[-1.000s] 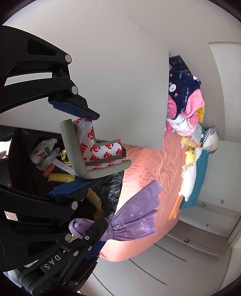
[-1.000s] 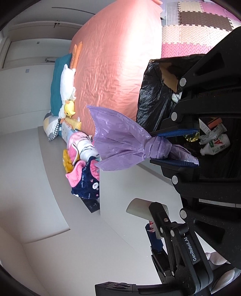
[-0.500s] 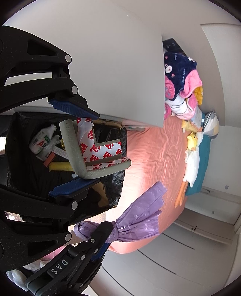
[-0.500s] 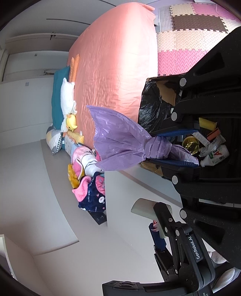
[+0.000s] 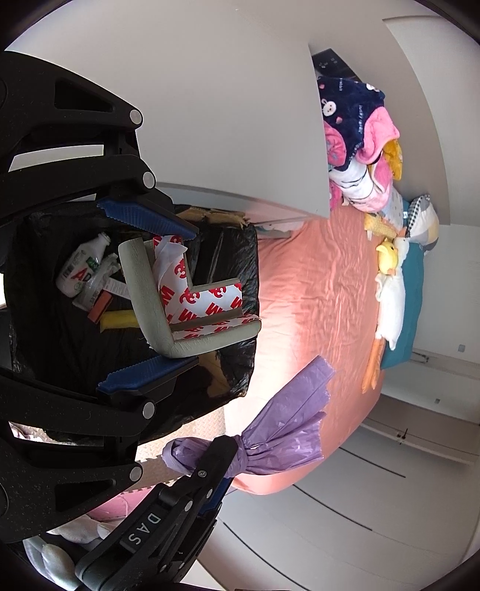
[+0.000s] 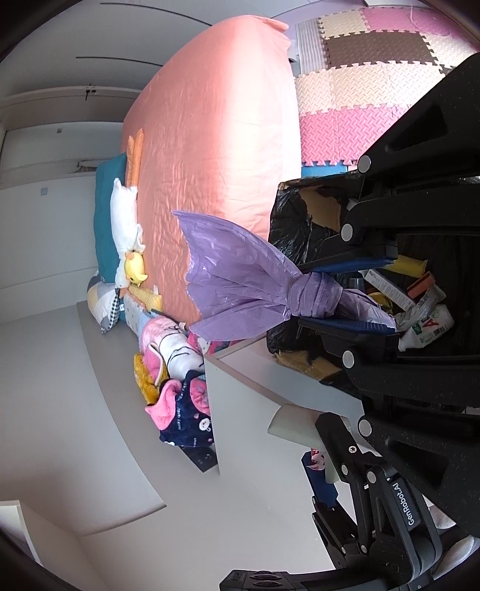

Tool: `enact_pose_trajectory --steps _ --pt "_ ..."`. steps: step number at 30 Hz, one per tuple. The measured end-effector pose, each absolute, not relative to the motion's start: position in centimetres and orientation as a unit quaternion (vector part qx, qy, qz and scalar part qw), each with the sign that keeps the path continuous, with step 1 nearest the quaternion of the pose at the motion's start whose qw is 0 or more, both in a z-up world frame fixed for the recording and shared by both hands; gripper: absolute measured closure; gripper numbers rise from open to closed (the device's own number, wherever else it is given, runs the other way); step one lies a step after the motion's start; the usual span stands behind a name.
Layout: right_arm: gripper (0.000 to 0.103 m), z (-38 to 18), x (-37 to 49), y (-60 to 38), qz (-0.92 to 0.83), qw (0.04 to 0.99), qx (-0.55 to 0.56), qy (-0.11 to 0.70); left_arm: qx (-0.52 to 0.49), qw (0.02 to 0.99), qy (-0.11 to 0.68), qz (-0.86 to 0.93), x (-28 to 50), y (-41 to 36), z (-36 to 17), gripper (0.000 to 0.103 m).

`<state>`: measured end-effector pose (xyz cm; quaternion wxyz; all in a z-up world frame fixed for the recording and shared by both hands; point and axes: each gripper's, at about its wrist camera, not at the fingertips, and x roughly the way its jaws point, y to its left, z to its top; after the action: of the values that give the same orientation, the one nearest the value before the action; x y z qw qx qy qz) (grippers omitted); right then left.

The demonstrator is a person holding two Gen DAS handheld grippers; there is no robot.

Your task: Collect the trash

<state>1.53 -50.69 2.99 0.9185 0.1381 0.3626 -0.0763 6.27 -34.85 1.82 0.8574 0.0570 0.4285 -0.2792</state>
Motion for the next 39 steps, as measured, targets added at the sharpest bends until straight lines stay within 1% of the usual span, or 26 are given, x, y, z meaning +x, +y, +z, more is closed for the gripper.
enact_pose_trajectory --steps 2,4,5,7,8,9,12,15,22,39 --pt "0.080 3.0 1.7 -51.0 -0.081 0.918 0.141 0.362 0.047 0.859 0.424 -0.284 6.4 -34.8 1.7 0.037" --pt "0.071 3.2 1.6 -51.2 -0.085 0.920 0.146 0.353 0.026 0.863 0.417 -0.285 6.6 -34.2 2.0 0.009" --pt "0.061 3.4 1.4 -51.4 -0.085 0.922 0.147 0.347 0.017 0.867 0.409 -0.285 6.7 -33.9 2.2 0.007" --pt "0.049 3.7 1.2 -51.5 -0.093 0.926 0.142 0.337 0.010 0.874 0.396 -0.282 6.7 -33.5 2.8 0.007" --pt "0.037 3.9 1.0 -51.5 -0.103 0.927 0.139 0.332 0.010 0.876 0.394 -0.280 6.7 -33.3 3.0 0.007" --pt "0.030 4.0 1.0 -51.4 -0.109 0.928 0.138 0.328 0.011 0.877 0.392 -0.277 6.8 -33.2 3.2 0.007" --pt "0.024 4.2 0.9 -51.2 -0.111 0.930 0.135 0.323 0.004 0.881 0.392 -0.264 7.0 -32.8 3.5 0.007" --pt "0.022 4.3 1.0 -51.2 -0.110 0.930 0.132 0.324 -0.001 0.883 0.391 -0.259 7.1 -32.5 3.6 0.007" --pt "0.022 4.4 1.1 -51.2 -0.109 0.930 0.128 0.326 0.020 0.885 0.381 -0.267 6.6 -32.8 4.0 0.007" --pt "0.022 4.6 1.0 -50.8 -0.109 0.931 0.123 0.325 0.015 0.884 0.375 -0.278 6.3 -32.6 4.2 0.007"
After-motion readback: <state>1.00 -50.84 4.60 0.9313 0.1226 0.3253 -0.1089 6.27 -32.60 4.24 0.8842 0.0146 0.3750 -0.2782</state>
